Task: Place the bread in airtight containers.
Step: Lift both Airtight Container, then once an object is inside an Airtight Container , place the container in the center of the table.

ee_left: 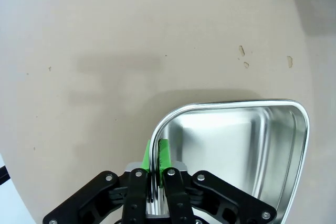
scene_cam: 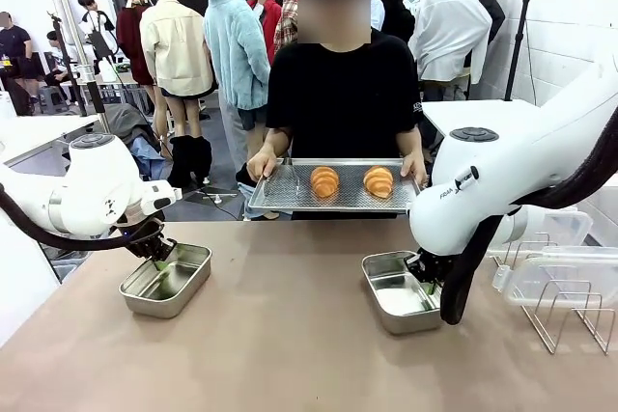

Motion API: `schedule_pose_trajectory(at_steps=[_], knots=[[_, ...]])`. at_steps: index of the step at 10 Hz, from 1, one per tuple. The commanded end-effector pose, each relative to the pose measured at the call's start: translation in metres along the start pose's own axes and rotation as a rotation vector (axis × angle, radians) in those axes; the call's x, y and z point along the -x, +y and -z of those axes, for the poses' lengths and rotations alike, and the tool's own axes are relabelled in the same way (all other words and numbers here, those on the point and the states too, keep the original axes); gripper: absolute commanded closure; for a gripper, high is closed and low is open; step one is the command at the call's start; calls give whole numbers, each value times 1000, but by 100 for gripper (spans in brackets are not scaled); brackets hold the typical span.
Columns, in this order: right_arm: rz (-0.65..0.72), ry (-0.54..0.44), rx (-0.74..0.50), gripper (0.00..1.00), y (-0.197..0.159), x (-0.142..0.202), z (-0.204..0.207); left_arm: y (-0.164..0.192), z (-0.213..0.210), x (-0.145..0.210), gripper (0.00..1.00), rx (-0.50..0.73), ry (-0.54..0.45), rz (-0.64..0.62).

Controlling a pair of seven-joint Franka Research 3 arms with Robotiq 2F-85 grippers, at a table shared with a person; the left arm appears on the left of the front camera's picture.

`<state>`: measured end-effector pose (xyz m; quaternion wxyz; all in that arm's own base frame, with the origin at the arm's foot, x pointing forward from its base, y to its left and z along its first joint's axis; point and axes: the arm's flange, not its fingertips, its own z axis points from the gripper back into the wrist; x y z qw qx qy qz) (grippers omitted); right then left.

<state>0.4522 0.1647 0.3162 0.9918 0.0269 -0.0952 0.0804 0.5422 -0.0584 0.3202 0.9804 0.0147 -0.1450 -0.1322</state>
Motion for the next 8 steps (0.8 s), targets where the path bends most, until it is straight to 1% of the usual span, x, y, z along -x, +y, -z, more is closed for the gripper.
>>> schedule_pose_trajectory(at_steps=[1,8], knots=[[2,-11,-3,100,0,2,1,0,0,0,100,-4,-1,4],[2,-11,-3,100,0,2,1,0,0,0,100,-4,-1,4]])
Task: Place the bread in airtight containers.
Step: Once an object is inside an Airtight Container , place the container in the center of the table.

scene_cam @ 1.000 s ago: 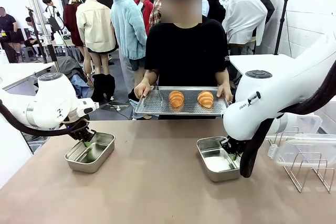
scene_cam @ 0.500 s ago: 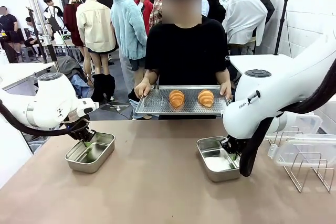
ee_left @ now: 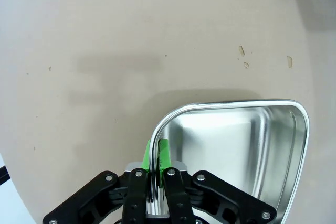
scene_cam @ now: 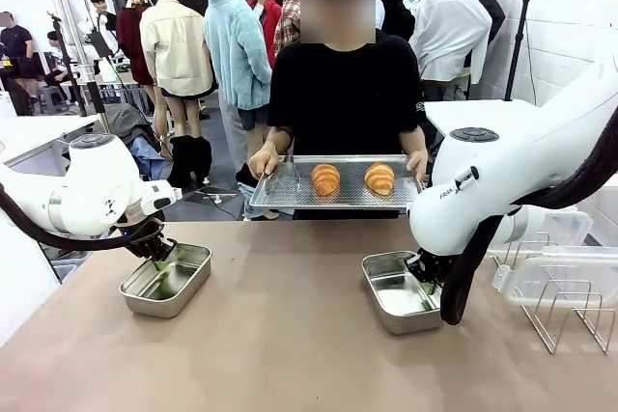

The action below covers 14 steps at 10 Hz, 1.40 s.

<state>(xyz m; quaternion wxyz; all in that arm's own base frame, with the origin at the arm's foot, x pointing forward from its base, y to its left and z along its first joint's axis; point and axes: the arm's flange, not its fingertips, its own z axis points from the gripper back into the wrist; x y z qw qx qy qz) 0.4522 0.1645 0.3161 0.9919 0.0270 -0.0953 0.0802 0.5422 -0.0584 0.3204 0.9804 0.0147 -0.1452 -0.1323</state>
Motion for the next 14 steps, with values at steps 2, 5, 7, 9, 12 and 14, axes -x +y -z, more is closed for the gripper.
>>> schedule_pose_trajectory(at_steps=[2,5,7,9,12,14], knots=[[1,-11,-3,100,0,2,1,0,0,0,100,-4,0,4],[8,-61,-35,100,2,0,-44,-26,-55,5,100,-18,-68,-25],[53,-137,-11,100,3,-2,-102,-31,-113,7,100,-9,-115,-89],[118,-150,-16,100,-3,-9,-147,-34,-160,4,100,32,-84,-127],[182,-107,-2,100,-8,-19,-159,-43,-193,-2,100,53,-56,-180],[140,-153,6,100,-12,-8,-168,-42,-184,6,100,38,-77,-122]])
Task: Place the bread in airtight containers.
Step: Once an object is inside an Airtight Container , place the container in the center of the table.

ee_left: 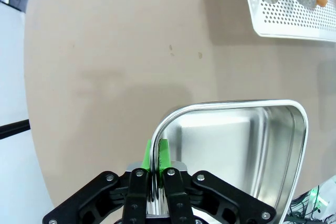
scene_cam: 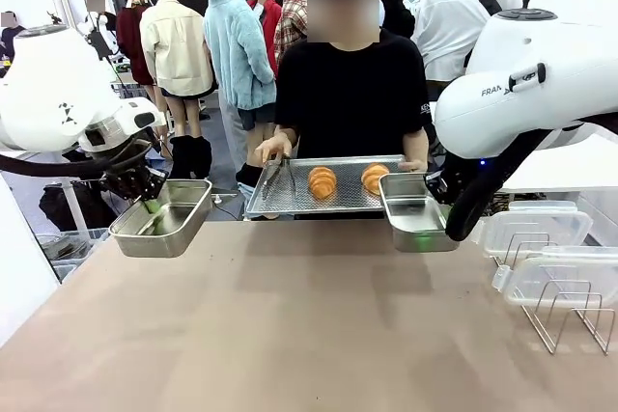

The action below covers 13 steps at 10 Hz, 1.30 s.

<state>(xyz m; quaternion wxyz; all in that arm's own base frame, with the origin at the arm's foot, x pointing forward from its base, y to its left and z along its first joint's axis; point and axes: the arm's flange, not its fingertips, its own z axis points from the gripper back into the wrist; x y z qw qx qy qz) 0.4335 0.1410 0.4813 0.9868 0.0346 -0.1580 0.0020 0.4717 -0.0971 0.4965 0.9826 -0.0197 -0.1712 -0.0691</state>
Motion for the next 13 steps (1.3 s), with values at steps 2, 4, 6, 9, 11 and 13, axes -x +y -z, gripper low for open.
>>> schedule_pose_trajectory(at_steps=[2,4,6,9,11,13], knots=[[-12,-22,-6,100,2,3,-1,2,5,1,100,-3,-20,14],[-12,-22,-6,100,2,3,-1,2,5,1,100,-3,-20,14],[-12,-22,-6,100,2,3,-1,2,5,1,100,-3,-20,14],[-12,-22,-6,100,2,3,-1,2,5,1,100,-3,-20,14],[-12,-22,-6,100,2,3,-1,2,5,1,100,-3,-20,14],[-12,-22,-6,100,2,3,-1,2,5,1,100,-3,-20,14]])
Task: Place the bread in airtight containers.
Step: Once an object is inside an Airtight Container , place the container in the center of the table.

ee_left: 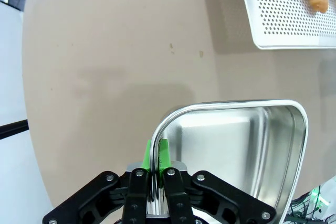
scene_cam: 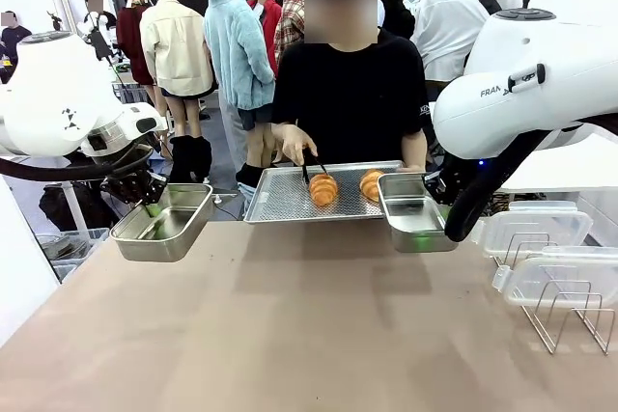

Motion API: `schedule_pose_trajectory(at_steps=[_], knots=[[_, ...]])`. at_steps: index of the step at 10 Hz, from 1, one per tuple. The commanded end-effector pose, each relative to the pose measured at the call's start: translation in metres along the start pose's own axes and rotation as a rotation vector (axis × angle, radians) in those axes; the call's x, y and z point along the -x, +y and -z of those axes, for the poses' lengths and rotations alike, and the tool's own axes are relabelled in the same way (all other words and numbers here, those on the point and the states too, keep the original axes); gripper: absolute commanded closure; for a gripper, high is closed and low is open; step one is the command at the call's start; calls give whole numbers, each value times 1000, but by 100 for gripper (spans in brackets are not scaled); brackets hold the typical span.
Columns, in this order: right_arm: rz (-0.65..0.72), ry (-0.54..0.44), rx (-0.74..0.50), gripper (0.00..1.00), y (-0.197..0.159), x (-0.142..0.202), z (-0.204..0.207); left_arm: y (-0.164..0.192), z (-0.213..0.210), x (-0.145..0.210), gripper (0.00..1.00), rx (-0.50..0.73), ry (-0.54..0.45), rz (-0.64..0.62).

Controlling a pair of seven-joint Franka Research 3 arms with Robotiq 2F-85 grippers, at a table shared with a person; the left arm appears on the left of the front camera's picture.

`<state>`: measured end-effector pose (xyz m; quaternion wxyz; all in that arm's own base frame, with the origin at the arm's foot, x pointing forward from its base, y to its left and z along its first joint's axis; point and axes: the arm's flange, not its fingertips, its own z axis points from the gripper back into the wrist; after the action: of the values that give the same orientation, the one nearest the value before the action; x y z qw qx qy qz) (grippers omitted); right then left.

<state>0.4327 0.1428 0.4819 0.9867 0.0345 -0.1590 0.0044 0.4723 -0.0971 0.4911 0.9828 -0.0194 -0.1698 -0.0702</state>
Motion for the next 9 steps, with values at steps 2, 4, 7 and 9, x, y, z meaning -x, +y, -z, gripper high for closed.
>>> schedule_pose_trajectory(at_steps=[2,4,7,9], knots=[[-8,-20,-6,100,0,2,0,1,0,0,100,-3,-23,12],[-8,-20,-6,100,0,2,0,1,0,0,100,-3,-23,12],[-8,-20,-6,100,0,2,0,1,0,0,100,-3,-23,12],[-8,-20,-6,100,0,2,0,1,0,0,100,-3,-23,12]])
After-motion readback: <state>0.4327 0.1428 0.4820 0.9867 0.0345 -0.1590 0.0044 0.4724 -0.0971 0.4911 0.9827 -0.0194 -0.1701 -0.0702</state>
